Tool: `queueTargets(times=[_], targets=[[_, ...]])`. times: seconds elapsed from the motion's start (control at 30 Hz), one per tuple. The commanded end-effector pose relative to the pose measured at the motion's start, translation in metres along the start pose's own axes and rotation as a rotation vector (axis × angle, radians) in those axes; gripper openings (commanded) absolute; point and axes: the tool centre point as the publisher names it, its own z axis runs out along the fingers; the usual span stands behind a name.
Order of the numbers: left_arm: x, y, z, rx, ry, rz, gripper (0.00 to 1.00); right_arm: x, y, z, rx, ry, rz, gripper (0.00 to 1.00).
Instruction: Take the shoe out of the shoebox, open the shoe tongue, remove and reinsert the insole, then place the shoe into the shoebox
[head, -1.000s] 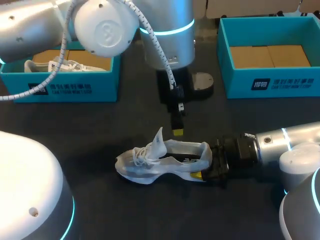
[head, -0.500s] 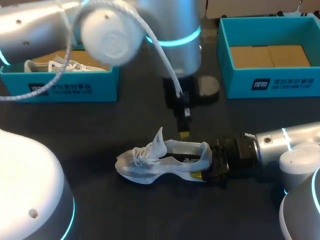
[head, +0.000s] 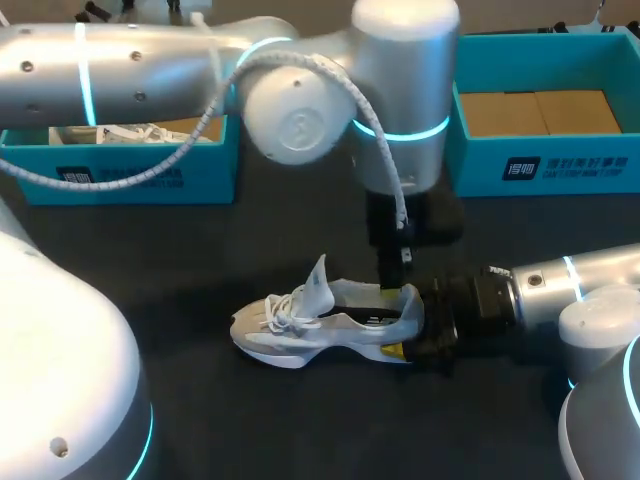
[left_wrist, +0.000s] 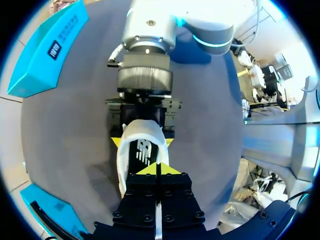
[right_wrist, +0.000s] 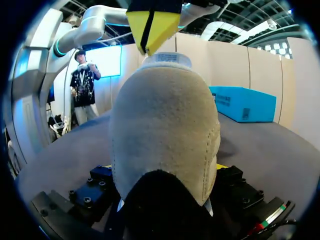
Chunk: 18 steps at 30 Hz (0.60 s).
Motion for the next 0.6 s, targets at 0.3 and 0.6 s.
queueTargets(times=[0.3, 0.6], targets=[[-0.014, 0.015, 0.03, 0.0, 0.037, 0.027, 0.0, 0.0, 0.001, 0.0, 0.005, 0.001, 0.0, 0.0], [-0.016, 0.022, 0.031, 0.004, 0.04, 0.048, 0.0, 0.0, 0.001, 0.0, 0.005, 0.001, 0.0, 0.0]])
